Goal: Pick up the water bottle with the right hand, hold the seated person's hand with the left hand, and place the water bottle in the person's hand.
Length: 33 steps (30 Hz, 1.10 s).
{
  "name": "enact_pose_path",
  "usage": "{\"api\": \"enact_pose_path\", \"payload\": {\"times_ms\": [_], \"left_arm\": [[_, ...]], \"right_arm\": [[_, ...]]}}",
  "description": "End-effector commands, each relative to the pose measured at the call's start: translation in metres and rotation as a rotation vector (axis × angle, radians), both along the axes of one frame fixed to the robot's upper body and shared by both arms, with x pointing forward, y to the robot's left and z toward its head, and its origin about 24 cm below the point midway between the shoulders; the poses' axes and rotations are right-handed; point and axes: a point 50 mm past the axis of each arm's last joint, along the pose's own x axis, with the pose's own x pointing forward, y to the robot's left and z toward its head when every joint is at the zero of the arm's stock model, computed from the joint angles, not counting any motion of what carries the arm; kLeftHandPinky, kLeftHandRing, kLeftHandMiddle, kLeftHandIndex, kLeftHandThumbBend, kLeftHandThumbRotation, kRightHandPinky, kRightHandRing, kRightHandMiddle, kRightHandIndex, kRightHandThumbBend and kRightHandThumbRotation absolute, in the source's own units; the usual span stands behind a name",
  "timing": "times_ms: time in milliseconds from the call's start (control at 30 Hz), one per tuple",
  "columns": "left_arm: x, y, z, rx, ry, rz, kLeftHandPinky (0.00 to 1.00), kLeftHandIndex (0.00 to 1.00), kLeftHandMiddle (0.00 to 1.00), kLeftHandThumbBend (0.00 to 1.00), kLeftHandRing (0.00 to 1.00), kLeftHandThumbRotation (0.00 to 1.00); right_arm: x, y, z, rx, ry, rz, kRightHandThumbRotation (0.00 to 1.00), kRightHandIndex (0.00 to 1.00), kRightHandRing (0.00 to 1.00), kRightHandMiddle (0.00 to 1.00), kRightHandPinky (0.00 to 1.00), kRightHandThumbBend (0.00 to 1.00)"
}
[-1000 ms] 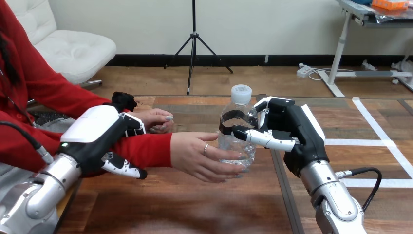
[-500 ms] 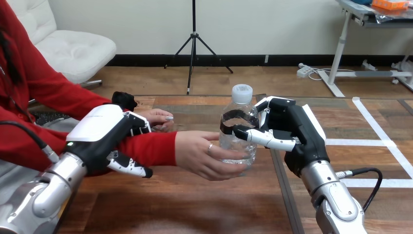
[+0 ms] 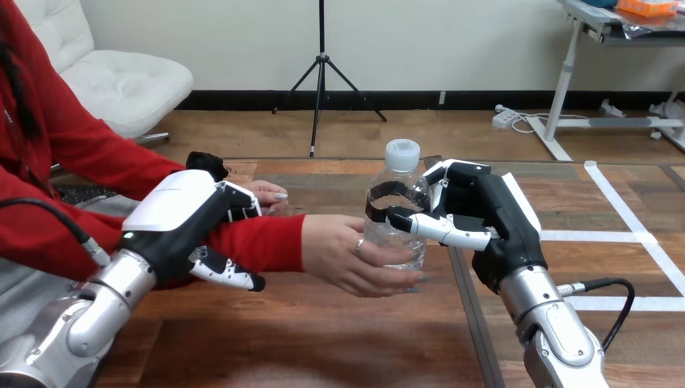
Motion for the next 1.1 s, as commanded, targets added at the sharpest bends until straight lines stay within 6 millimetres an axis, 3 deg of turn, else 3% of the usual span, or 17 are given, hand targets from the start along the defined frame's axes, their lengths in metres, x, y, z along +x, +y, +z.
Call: {"api": "enact_pose_path", "payload": {"times_ms": [0, 1067], "left_arm": [[0.0102, -0.0246, 0.0065, -0.041, -0.036, -0.060, 0.27, 0.40, 0.40, 0.87, 0.33, 0.06], [0.0116, -0.0306, 0.0046, -0.056, -0.013, -0.078, 0.25, 0.38, 0.39, 0.87, 0.31, 0.01]], "right_arm": [[0.0149, 0.0049, 0.0388, 0.021, -0.157, 0.000, 0.00, 0.10, 0.06, 0.10, 0.02, 0.52], [0.0139, 0.0044, 0.0453, 0.064, -0.152, -0.014, 0.00, 0.08, 0.04, 0.08, 0.01, 0.49]]}}
